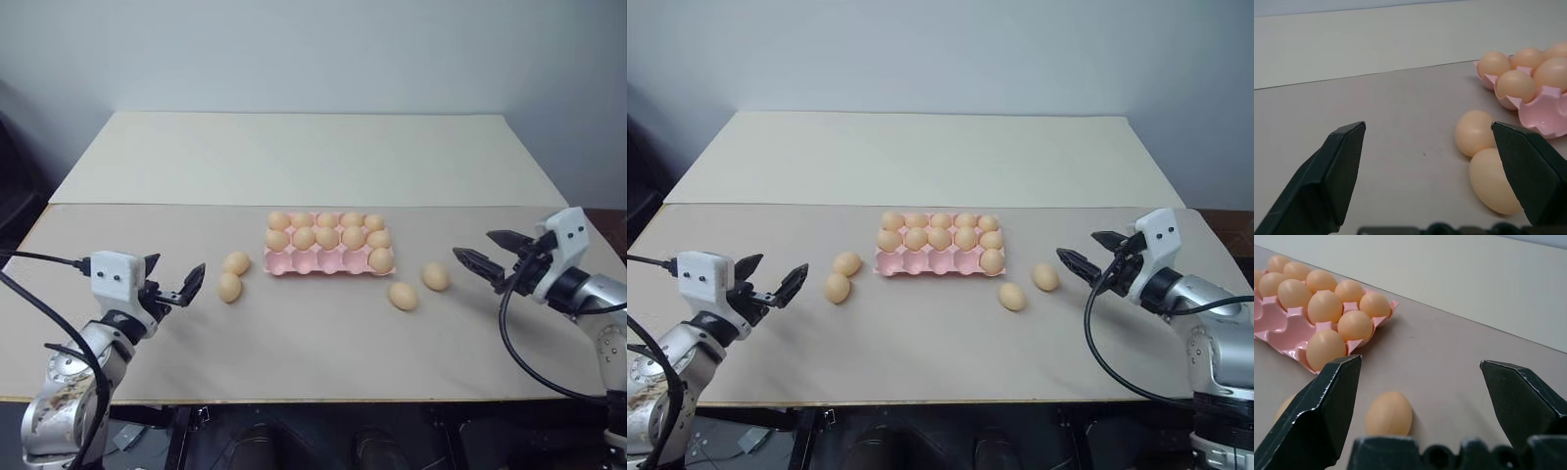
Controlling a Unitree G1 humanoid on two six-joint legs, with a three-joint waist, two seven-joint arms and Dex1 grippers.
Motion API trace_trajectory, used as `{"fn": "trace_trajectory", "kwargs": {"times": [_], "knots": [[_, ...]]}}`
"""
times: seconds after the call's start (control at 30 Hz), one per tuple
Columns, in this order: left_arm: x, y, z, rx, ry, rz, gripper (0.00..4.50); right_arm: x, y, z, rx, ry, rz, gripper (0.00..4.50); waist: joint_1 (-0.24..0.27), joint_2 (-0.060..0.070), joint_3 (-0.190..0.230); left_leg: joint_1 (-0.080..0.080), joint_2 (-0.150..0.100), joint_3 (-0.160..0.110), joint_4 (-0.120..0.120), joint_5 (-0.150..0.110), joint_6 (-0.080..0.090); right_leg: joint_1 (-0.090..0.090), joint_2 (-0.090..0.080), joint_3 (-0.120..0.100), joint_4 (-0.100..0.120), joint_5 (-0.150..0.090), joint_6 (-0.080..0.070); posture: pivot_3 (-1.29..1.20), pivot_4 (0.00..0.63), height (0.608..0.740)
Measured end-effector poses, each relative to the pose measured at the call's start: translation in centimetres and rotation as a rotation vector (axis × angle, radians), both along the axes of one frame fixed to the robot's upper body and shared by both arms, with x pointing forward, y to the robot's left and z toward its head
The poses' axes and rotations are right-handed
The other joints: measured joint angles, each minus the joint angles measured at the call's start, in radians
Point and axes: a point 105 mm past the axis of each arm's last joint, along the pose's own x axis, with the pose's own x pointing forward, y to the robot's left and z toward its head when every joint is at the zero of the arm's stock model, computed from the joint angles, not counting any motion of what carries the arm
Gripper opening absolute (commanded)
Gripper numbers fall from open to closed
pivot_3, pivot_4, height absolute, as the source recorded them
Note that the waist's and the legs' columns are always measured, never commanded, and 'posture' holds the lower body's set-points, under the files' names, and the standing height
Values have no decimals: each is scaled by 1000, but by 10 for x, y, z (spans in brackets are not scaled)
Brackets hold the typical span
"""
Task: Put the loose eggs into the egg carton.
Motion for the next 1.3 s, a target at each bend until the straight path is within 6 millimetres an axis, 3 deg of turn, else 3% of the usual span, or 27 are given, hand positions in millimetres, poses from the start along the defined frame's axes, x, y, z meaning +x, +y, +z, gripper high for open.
{"fn": "trace_trajectory", "kwargs": {"times": [0.43, 0.57, 0.67, 0.87, 1.1, 1.3], "knots": [[-23, -9, 9, 3, 73, -214, 4484, -5, 1, 0, -37, 76, 82, 4500, -2, 0, 0, 0, 0, 0, 0, 0, 0, 0, 0, 0, 0, 0, 0, 0, 150, 740], [-30, -9, 28, 34, 92, -325, 4484, -7, 0, -2, -40, 106, 88, 4500, -2, 0, 0, 0, 0, 0, 0, 0, 0, -1, 1, 0, 0, 0, 0, 0, 150, 740], [-31, -20, 39, 41, 94, -423, 4484, -2, 0, 0, -38, 117, 53, 4500, -2, 0, 0, 0, 0, 0, 0, 0, 0, -1, 0, 0, 0, 0, 0, 0, 150, 740], [-34, -55, 23, 6, 147, -556, 4484, 6, 23, 3, 1, 121, 14, 4500, -4, 0, 0, -2, 1, 0, -1, 0, 0, -2, 2, 1, 0, 0, 0, 0, 150, 740], [-37, -55, 7, -2, 190, -532, 4484, -7, 45, -7, -15, 179, 48, 4500, -3, 0, 0, -1, 1, 0, 0, 0, 0, -2, 2, 1, 0, 0, 0, 0, 150, 740], [-34, -56, 11, 1, 170, -529, 4484, 8, 46, -31, -67, 218, -77, 4500, -3, 0, 0, -2, 1, 0, 0, 0, 0, -3, 2, 1, 0, 0, 0, 0, 150, 740]]}}
